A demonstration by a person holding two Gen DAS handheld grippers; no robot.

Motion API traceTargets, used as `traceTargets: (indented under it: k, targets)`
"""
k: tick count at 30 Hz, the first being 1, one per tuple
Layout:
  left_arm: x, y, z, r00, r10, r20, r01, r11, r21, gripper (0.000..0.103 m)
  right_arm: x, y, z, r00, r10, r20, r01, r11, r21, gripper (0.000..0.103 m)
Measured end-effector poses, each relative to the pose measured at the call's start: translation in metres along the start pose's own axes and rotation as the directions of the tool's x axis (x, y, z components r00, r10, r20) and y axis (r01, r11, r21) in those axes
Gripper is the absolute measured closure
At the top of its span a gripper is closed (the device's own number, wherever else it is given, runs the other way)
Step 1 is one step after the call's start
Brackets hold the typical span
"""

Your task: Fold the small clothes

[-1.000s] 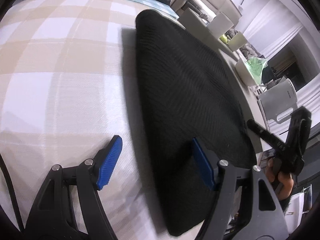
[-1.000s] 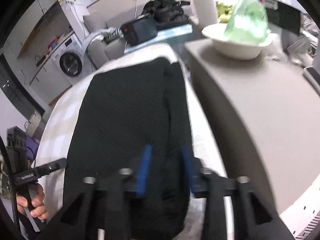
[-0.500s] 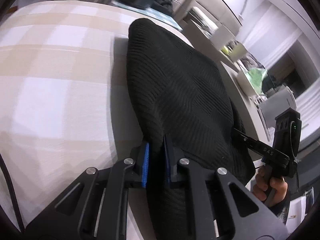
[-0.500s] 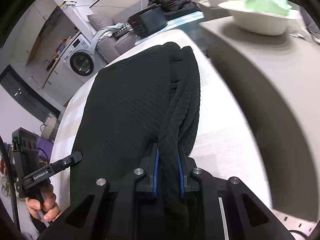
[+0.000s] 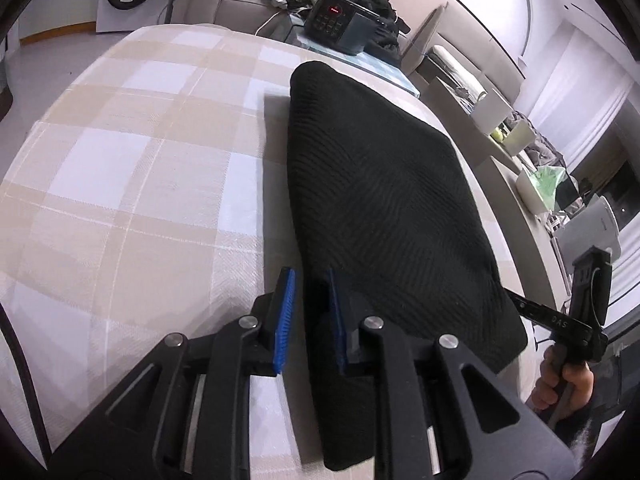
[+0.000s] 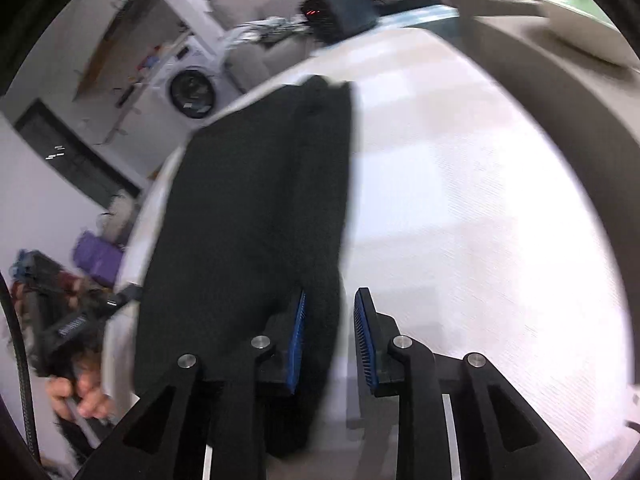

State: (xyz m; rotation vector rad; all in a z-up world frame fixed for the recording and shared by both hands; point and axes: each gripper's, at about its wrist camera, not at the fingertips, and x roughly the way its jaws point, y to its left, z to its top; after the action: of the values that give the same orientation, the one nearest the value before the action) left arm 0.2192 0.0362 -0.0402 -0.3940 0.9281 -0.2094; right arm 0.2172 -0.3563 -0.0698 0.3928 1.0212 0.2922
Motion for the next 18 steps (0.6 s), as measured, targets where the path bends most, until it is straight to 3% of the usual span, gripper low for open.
traceTargets:
  k: [5, 8, 11, 14, 16, 18]
  targets:
    - [-0.011, -0.003, -0.006, 1.0, -0.011, 0.006, 0.011, 1.0, 0.007, 0.084, -0.027, 0.003, -0.011, 1.0, 0.004, 0.027, -0.004, 1.0, 0.009, 0.079]
    - [-0.017, -0.01, -0.01, 1.0, -0.021, 0.011, 0.021, 1.0, 0.012, 0.079, -0.03, 0.024, -0.007, 0.995, 0.097, 0.037, -0.096, 0.995, -0.02, 0.078]
    - [-0.021, -0.016, -0.015, 1.0, -0.027, 0.007, 0.027, 0.999, 0.021, 0.068, -0.027, 0.041, -0.008, 0.987, 0.155, 0.036, -0.152, 0.986, -0.064, 0.07]
    - [-0.019, -0.021, -0.018, 0.999, -0.038, -0.022, 0.039, 0.999, 0.032, 0.063, -0.002, 0.053, -0.008, 0.976, 0.212, -0.04, -0.215, 0.973, -0.078, 0.069]
    - [-0.019, -0.023, -0.019, 0.999, -0.041, -0.034, 0.042, 0.999, 0.029, 0.063, 0.015, 0.053, -0.011, 0.977, 0.199, -0.072, -0.205, 0.974, -0.092, 0.087]
    - [-0.019, -0.023, -0.018, 0.998, -0.042, -0.035, 0.043, 0.999, 0.023, 0.063, 0.012, 0.058, -0.008, 0.976, 0.211, -0.055, -0.216, 0.97, -0.109, 0.095]
